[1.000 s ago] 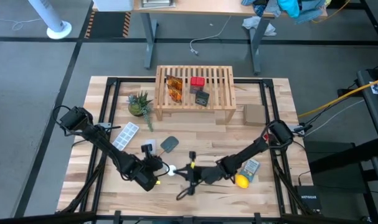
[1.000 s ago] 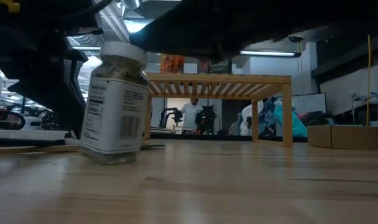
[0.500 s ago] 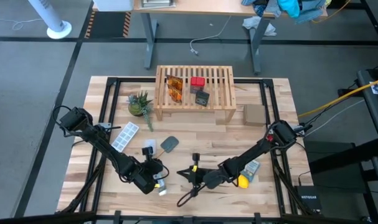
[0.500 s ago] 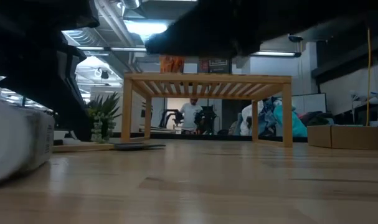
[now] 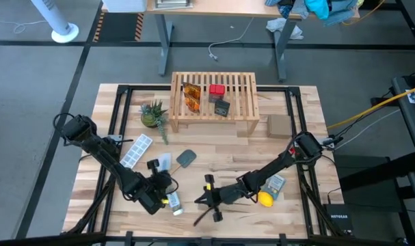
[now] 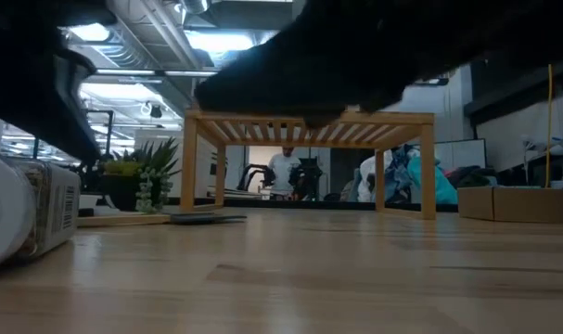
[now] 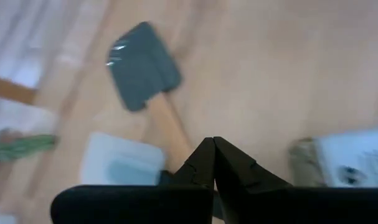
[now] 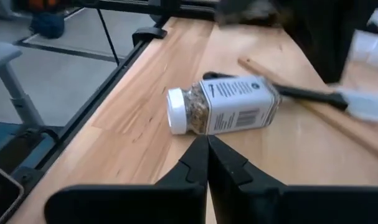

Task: Shelf spices
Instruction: Put the white seasoning bottle on the shelf

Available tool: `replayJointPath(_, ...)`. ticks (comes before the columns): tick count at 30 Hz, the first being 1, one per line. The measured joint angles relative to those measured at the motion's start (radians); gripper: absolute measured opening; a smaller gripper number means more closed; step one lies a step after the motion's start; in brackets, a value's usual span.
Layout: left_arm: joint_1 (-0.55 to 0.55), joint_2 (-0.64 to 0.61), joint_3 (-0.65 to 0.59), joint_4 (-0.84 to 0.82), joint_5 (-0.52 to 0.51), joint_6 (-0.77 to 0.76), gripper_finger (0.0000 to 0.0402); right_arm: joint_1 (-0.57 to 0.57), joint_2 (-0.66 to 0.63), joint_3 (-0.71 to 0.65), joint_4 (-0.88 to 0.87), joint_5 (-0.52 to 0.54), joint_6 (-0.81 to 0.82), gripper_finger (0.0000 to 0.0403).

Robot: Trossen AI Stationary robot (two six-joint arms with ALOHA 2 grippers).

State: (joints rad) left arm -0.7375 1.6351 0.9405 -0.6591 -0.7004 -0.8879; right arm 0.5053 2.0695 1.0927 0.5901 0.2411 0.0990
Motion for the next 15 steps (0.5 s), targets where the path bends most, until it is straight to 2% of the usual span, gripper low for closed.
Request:
replayJointPath(7, -0.061, 0.011, 0.000, 0.022, 0.044, -0.078, 0.0000, -0.036, 0.099, 0.017, 0.106, -0.118, 0.083, 0.0007)
replayJointPath(11, -0.077, 0.013, 0.000, 0.023, 0.060, -0.127, 0.0000, -0.035, 0.138, 0.068, 0.098, -0.169, 0.079, 0.0007)
replayJointPath(15, -0.099, 0.013, 0.000, 0.048, 0.083, -0.162, 0.0000, -0.034, 0.140, 0.096, 0.034, -0.174, 0.077, 0.0007)
